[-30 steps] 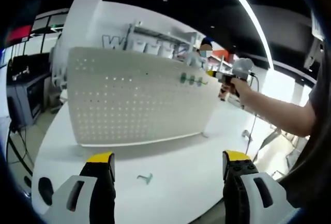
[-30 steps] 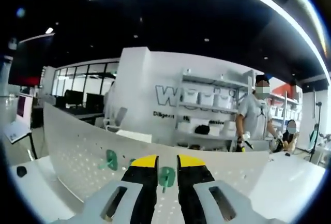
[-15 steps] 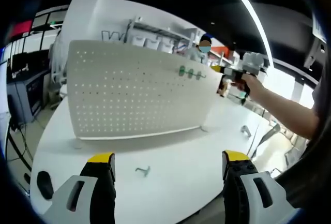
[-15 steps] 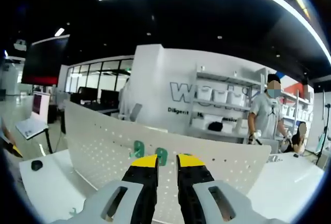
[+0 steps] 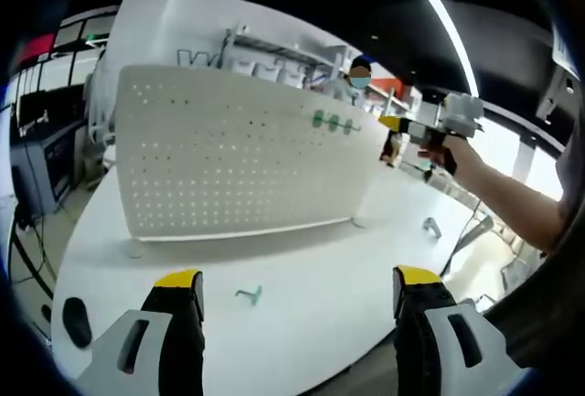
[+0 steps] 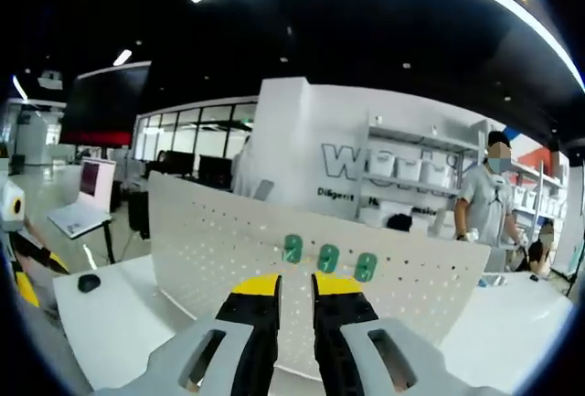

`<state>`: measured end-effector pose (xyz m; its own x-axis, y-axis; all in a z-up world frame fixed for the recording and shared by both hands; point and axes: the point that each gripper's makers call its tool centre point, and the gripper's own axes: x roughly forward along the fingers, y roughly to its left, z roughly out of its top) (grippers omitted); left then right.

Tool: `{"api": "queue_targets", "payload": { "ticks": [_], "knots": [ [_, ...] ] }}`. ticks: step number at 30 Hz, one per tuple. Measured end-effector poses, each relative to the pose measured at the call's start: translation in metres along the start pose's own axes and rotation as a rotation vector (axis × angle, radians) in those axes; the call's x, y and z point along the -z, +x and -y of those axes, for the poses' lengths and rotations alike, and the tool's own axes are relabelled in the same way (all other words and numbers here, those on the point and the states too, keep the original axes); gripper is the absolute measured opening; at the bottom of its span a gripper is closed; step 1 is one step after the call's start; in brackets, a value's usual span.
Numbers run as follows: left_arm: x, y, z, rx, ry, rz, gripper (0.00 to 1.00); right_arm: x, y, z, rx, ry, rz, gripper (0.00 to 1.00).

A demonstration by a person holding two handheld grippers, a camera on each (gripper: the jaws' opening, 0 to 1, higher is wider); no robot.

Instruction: Insert the hook assembly into the mounting plate slot until the hook locks in place.

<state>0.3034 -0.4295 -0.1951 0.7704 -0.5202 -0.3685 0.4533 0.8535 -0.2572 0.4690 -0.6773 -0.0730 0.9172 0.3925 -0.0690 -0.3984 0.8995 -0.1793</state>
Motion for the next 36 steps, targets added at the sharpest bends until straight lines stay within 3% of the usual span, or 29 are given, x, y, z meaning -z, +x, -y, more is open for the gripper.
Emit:
{"api": "queue_targets", "payload": {
  "ticks": [20, 30, 36],
  "knots": [
    [0.027, 0.007, -0.001, 0.008, -0.042, -0.051, 0.86, 0.088, -0.041, -0.073, -0.15, 0.025, -0.164, 0.12],
    [0.059, 0.019, -0.001, 0.028, -0.089, -0.111, 0.84, 0.121, -0.059, -0.118, -0.224, 0.069, -0.229, 0.12],
    [0.082, 0.034, -0.008, 0.039, -0.092, -0.164, 0.83, 0.138, -0.064, -0.134, -0.274, 0.085, -0.263, 0.13]
  ]
}}
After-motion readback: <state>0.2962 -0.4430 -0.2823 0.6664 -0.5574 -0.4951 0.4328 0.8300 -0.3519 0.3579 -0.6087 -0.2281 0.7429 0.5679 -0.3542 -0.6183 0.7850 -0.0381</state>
